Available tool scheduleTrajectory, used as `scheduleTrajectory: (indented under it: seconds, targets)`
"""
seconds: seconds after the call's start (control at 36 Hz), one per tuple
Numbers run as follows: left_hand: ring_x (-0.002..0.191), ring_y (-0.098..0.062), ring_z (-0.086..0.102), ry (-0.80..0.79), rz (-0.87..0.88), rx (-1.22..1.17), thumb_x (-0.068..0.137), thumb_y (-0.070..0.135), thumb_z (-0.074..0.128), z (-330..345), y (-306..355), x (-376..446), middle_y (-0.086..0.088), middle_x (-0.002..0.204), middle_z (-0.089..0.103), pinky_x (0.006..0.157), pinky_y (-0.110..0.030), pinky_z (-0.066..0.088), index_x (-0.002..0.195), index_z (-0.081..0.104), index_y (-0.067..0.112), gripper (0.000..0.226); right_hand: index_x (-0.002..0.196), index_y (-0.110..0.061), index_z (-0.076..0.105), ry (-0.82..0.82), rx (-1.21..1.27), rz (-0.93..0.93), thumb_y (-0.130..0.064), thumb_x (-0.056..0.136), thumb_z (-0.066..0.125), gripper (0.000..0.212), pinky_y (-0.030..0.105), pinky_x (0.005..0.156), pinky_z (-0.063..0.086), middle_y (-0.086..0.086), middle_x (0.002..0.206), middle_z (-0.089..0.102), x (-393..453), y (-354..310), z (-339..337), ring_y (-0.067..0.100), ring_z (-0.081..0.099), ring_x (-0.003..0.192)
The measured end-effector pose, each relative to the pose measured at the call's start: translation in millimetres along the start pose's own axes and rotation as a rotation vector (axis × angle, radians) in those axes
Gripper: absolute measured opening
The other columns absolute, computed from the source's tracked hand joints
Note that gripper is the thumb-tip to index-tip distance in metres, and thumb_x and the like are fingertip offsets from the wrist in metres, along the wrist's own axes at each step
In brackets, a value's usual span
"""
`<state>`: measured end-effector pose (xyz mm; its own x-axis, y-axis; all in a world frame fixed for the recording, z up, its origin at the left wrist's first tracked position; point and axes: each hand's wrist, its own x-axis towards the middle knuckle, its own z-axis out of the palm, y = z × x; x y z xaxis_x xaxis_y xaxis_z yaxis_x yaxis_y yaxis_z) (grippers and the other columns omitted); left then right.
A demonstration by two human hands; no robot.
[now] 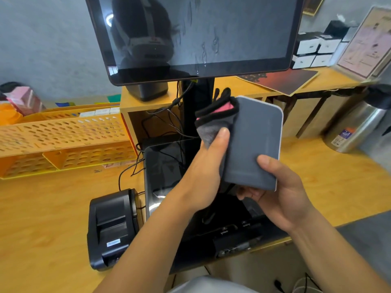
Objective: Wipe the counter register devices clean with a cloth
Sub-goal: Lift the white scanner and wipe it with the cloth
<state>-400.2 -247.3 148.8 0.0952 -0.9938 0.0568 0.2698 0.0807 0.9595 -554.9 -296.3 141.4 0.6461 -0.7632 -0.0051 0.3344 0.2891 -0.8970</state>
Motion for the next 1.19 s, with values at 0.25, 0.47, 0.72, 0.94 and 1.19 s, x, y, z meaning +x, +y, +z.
scheduleTrajectory:
  seconds: [0.25, 0.47, 0.72, 0.94, 1.19]
  targets:
    - [0.128, -0.017, 0.063, -0.041, 0.041, -0.028, 0.099, 0.049, 0.047, 8, -9, -9, -0.004, 0.137, 0.068, 0.101, -0.031, 0.054, 0.146, 0.049, 0.016, 0.058, 0.113, -0.019, 0.074, 0.169, 0.088, 0.011, -0.042, 0.068, 0.084, 0.052, 0.032, 0.051, 0.057, 0.009, 0.101, 0.073, 0, 6, 5, 0.023, 0.074, 0.082]
    - [0.156, -0.003, 0.021, -0.122, 0.202, 0.131, 0.102, 0.046, 0.039, 13, -21, -10, 0.018, 0.168, 0.026, 0.128, -0.045, 0.023, 0.160, 0.020, 0.040, 0.062, 0.094, -0.026, 0.079, 0.242, 0.080, 0.054, -0.045, 0.080, 0.070, 0.026, 0.030, 0.051, 0.051, 0.004, 0.085, 0.065, 11, -4, -4, 0.019, 0.055, 0.069]
    - [0.114, -0.018, 0.071, 0.084, 0.021, -0.205, 0.098, 0.055, 0.042, 2, -3, 11, 0.000, 0.121, 0.076, 0.089, -0.036, 0.059, 0.114, 0.077, 0.036, 0.043, 0.127, -0.021, 0.064, 0.099, -0.176, 0.062, -0.041, 0.068, 0.078, 0.064, 0.030, 0.052, 0.053, 0.007, 0.111, 0.069, 1, 3, -14, 0.020, 0.070, 0.091]
    - [0.119, -0.028, 0.066, 0.082, -0.046, -0.547, 0.109, 0.047, 0.028, -5, 0, 27, -0.013, 0.124, 0.071, 0.100, -0.042, 0.052, 0.126, 0.070, 0.010, 0.059, 0.125, -0.028, 0.068, 0.045, -0.205, 0.064, -0.036, 0.069, 0.075, 0.056, 0.035, 0.058, 0.059, 0.007, 0.119, 0.069, -4, -5, -36, 0.025, 0.071, 0.100]
    - [0.098, -0.023, 0.074, 0.276, -0.027, -0.604, 0.111, 0.040, 0.033, -9, -13, 44, -0.008, 0.106, 0.077, 0.077, -0.031, 0.061, 0.118, 0.068, 0.009, 0.047, 0.104, -0.030, 0.080, 0.184, 0.029, -0.082, -0.031, 0.086, 0.059, 0.029, 0.033, 0.058, 0.062, 0.001, 0.101, 0.076, -3, -44, -89, 0.020, 0.075, 0.083]
